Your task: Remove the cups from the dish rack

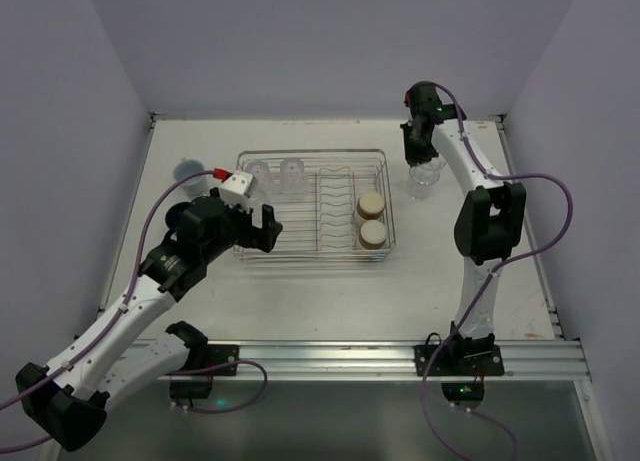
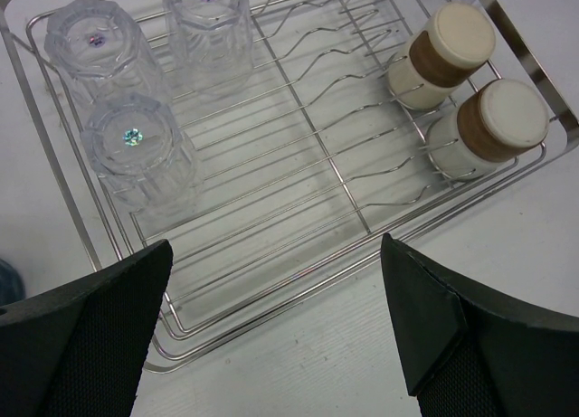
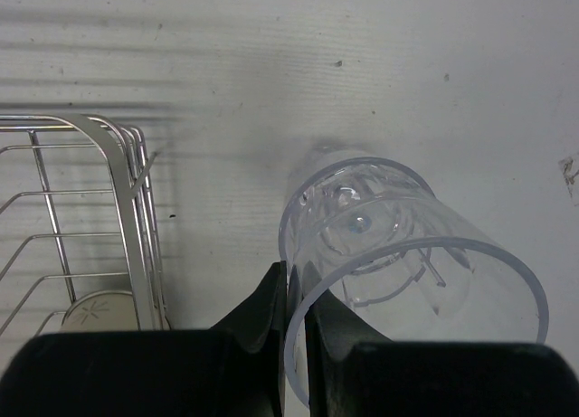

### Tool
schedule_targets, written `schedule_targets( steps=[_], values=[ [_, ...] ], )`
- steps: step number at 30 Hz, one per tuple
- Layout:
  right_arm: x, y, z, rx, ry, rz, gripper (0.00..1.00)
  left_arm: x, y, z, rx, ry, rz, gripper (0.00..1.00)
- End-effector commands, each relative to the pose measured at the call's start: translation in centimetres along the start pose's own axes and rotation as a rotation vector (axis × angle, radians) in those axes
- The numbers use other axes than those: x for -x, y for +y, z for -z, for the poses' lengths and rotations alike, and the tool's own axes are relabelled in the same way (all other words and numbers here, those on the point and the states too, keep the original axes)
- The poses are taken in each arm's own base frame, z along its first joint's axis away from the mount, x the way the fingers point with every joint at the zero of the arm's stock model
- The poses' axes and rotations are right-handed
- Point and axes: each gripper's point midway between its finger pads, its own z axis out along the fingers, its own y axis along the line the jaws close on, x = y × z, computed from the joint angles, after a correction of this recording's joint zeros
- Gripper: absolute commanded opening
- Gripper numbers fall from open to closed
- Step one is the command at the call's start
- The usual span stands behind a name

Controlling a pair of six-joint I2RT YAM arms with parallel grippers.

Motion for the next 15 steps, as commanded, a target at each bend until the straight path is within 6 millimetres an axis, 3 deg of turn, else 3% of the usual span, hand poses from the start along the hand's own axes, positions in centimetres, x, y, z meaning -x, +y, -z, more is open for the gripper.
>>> schedule_targets(
  steps=[1, 9, 15],
  values=[
    [0.8, -0.4, 0.5, 0.008, -0.029, 0.031, 0.09, 0.3, 0.5, -0.3, 0.015, -0.012, -0.014, 1.0],
    [2.7, 0.6, 3.4, 0.085, -0.13, -0.018, 0.53, -0.1, 1.2, -1.3, 0.063, 0.027, 0.016, 1.0],
    [2.9, 2.1, 5.9, 0.164, -0.21, -0.07, 0.55, 0.7, 1.6, -1.8, 0.107, 0.022, 0.068, 1.0]
  ],
)
